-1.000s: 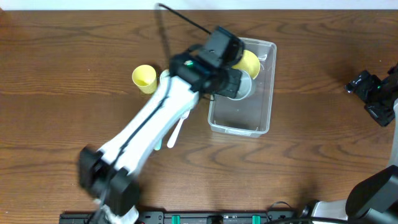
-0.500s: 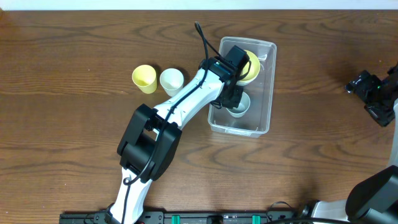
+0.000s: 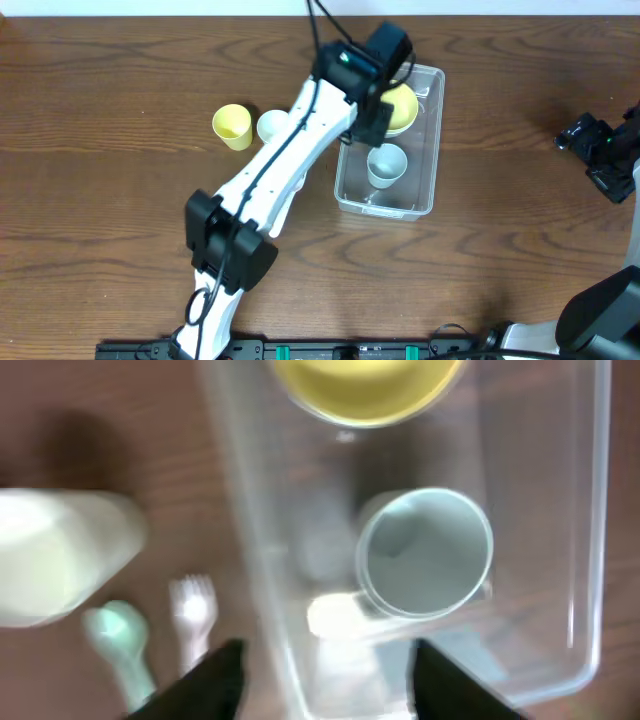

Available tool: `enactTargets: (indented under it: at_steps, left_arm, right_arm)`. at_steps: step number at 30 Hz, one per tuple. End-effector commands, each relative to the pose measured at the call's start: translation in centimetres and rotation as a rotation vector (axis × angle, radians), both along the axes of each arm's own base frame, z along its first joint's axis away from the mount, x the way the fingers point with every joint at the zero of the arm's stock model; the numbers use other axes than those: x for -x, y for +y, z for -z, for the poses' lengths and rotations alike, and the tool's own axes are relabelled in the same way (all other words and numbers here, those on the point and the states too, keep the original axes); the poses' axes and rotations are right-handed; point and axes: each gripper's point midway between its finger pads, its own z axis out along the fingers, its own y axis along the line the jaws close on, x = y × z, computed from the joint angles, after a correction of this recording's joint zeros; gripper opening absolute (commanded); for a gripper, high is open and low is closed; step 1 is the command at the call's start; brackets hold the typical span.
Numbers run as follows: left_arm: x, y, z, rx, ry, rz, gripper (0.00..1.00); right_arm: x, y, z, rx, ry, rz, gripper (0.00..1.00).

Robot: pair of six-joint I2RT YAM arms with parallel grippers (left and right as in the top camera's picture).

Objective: Pack container
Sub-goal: 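Grasp the yellow cup with left gripper and place it into grey cup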

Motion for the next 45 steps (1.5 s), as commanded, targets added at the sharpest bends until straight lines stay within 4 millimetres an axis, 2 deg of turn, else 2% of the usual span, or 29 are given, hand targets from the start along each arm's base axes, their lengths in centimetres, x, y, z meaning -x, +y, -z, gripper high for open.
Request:
enactTargets:
  at_steps: [1,3,6,9,12,16,20,26,28,29,31,32,35,39,42,45]
  left_arm:
    - [-1.8,5.9,-6.1,-0.13,-0.196,-0.103,0.64]
    - [-2.2,9.6,-7.2,-0.184,-0.21,-0.169,0.67]
    - [-3.1,14.0,-6.7,-0.19,-0.156,-0.272,0.67]
    - [-4.2,17.2,-4.2,-0.087,-0.032,-0.372,0.67]
    - [-5.1,20.1,-0.7,0.003,0.093,-0.468,0.67]
    - [-5.8,23.1,4.6,0.044,0.205,-0.557,0.67]
    - [-6.4,24.9,9.2,0.032,0.253,-0.596,0.67]
    - [-6.8,25.9,13.0,0.016,0.309,-0.62,0.64]
    - [-6.6,25.9,14.2,0.006,0.339,-0.621,0.53]
    - [-6.5,25.9,14.9,0.001,0.354,-0.622,0.41]
    - [-6.3,25.9,15.3,-0.004,0.371,-0.622,0.11]
    - [-6.2,26.1,15.3,-0.009,0.37,-0.625,0.06]
    - [-6.6,26.7,13.3,-0.007,0.33,-0.636,0.06]
    - [-7.1,27.2,6.5,0.015,0.195,-0.639,0.06]
    - [-6.1,24.9,0.3,0.077,0.087,-0.582,0.06]
    - [-4.1,20.5,-5.0,0.113,-0.024,-0.449,0.06]
  right_arm:
    - [0.1,-0.1,0.2,-0.004,0.007,0.018,0.99]
    - [0.1,-0.1,0.2,-0.004,0.006,0.017,0.99]
    - [0.1,-0.1,0.2,-0.004,0.007,0.018,0.99]
    - [0.1,-0.1,0.2,-0.004,0.007,0.018,0.99]
    - [0.1,-0.1,0.2,-0.004,0.006,0.018,0.99]
    - [0.1,-0.1,0.2,-0.004,0.006,0.018,0.99]
    - [0.1,-0.1,0.2,-0.004,0.006,0.017,0.99]
    - [0.1,-0.1,0.2,-0.004,0.006,0.017,0.99]
    - [0.1,-0.1,0.2,-0.004,0.006,0.018,0.99]
    - [0.1,-0.1,0.2,-0.004,0.006,0.017,0.99]
    - [0.1,-0.1,0.2,-0.004,0.006,0.018,0.99]
    - [0.1,-0.1,0.2,-0.004,0.006,0.018,0.99]
    - [0.1,-0.1,0.2,-0.004,0.006,0.017,0.99]
    - [0.1,-0.1,0.2,-0.004,0.006,0.018,0.99]
    - [0.1,-0.1,0.2,-0.004,0.007,0.018,0.99]
    - [0.1,-0.1,0.2,-0.004,0.006,0.018,0.99]
